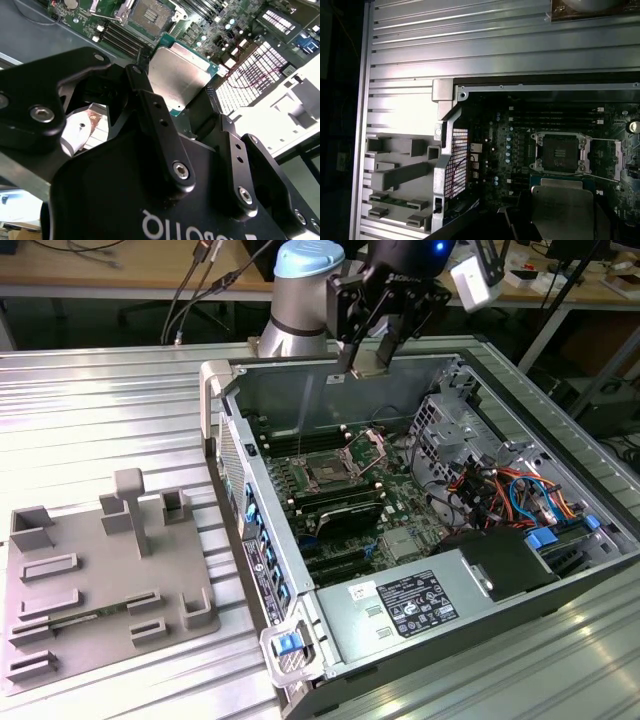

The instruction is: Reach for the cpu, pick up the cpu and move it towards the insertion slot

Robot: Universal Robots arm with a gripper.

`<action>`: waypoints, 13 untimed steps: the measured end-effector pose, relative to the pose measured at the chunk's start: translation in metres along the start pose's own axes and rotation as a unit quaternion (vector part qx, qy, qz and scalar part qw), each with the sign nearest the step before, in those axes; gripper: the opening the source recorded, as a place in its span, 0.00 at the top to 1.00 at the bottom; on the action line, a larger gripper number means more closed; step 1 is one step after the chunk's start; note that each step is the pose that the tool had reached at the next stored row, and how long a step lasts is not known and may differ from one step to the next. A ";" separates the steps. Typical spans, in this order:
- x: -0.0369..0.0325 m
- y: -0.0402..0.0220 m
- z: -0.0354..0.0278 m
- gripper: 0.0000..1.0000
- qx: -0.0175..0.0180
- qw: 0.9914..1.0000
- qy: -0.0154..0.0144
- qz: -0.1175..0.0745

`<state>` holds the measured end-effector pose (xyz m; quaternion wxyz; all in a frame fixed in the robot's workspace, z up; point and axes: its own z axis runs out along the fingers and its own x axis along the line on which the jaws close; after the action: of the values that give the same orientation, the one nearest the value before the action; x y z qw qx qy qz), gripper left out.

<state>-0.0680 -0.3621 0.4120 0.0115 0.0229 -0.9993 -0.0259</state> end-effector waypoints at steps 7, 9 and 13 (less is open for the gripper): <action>-0.0050 0.0064 0.0003 0.45 0.000 1.000 0.000 0.000; -0.0066 0.0114 0.0007 0.45 0.000 1.000 0.000 0.000; -0.0087 0.0166 0.0015 0.45 0.000 1.000 0.000 0.000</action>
<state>-0.0602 -0.3451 0.4112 0.0112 0.0230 -0.9993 -0.0264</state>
